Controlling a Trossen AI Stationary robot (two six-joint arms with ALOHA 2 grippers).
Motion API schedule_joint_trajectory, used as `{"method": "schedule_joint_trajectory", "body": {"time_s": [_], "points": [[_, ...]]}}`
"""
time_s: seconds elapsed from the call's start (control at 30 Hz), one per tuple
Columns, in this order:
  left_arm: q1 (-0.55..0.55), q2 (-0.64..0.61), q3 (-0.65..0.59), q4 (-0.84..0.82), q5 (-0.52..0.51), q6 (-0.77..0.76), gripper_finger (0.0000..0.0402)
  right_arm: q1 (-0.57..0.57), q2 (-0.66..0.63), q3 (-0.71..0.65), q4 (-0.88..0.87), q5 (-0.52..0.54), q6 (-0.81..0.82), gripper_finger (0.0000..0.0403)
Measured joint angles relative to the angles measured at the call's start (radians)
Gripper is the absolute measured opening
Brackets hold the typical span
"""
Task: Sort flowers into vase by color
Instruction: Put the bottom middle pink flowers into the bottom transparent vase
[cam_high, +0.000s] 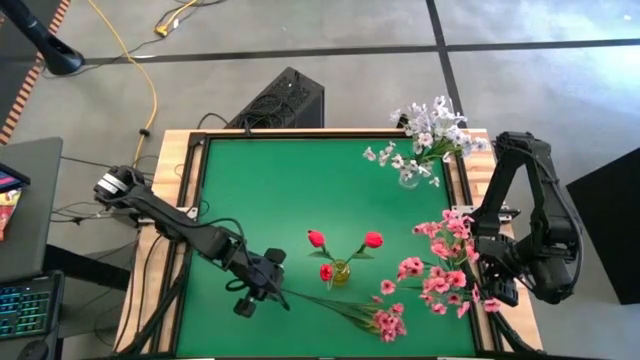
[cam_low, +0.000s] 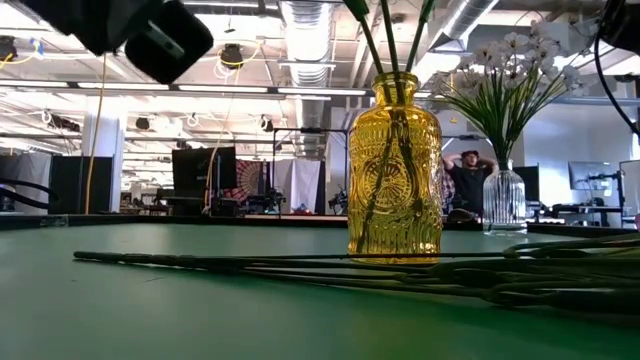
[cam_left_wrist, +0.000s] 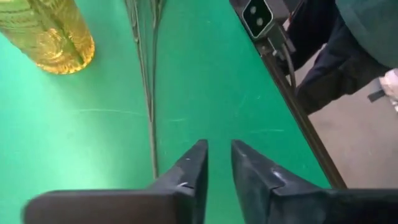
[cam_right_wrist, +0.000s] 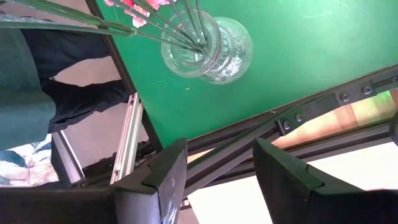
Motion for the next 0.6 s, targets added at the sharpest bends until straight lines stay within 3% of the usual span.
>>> {"method": "schedule_joint_trajectory", "body": {"time_s": [0.17, 0.37, 0.6], "points": [[-0.001, 0.024, -0.028, 0.086, -0.013, 0.008, 0.0121, 0.0, -0.002, 0.0, -0.001, 0.0, 0.0, 0.0209], [0.003, 0.141, -0.026, 0.152, -0.02, 0.014, 0.0193, 0.0, -0.002, 0.0, 0.0, -0.002, 0.003, 0.0209], [0.021, 0.197, -0.021, 0.244, -0.071, 0.071, 0.0214, 0.0, -0.002, 0.0, 0.004, -0.011, 0.003, 0.0209]]}}
